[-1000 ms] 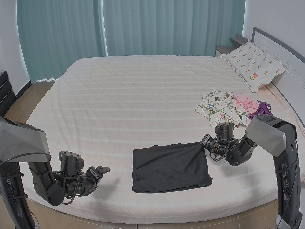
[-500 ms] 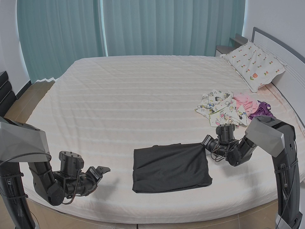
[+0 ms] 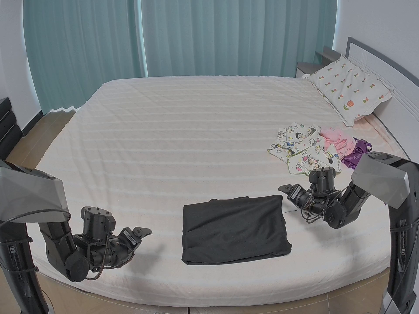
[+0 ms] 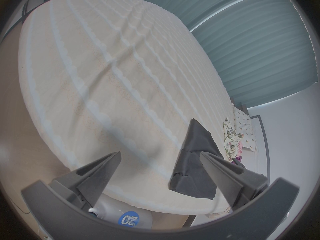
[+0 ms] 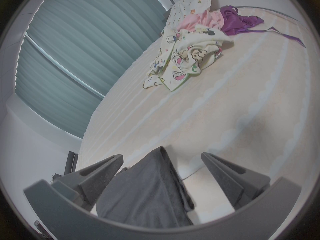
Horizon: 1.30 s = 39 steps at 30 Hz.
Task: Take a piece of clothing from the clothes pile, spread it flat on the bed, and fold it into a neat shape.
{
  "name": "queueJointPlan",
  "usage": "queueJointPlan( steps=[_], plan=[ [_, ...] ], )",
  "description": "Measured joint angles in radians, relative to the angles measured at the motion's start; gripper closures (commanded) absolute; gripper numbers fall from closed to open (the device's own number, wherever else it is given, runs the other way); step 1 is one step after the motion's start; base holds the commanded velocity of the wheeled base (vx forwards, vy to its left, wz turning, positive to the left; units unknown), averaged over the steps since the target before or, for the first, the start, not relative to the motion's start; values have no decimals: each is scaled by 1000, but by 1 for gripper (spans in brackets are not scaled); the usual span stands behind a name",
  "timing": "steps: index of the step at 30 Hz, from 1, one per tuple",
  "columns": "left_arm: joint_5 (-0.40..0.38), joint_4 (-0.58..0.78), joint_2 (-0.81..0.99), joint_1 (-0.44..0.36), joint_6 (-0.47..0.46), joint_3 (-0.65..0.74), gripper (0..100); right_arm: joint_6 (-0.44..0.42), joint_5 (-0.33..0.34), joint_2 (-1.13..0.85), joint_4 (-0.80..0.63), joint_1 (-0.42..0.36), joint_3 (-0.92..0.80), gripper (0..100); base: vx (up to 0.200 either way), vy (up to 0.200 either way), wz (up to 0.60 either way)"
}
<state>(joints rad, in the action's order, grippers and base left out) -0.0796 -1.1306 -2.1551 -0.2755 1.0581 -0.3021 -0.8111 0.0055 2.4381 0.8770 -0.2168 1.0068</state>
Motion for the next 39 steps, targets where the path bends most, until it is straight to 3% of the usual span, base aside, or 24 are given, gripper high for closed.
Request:
queueJointPlan(
  steps=[6, 10, 16, 22, 39],
  plan=[
    [-3, -8, 10, -26, 0, -34, 0, -5, 1, -81, 100, 3, -189, 0, 0, 0, 0],
    [-3, 1, 17, -47, 5, -80, 0, -31, 1, -121, 279, 1, -349, 0, 0, -150, 0],
    [-1, 10, 14, -95, 29, -127, 0, -75, 4, -142, 491, -9, -515, 0, -200, -200, 0],
    [2, 8, -8, -130, 40, -146, 0, -92, 11, -134, 511, -37, -559, 0, 0, -200, 0],
    [31, 3, -22, -169, 40, -142, 0, -92, 10, -116, 514, -53, -565, 0, 0, 0, 0]
  ],
)
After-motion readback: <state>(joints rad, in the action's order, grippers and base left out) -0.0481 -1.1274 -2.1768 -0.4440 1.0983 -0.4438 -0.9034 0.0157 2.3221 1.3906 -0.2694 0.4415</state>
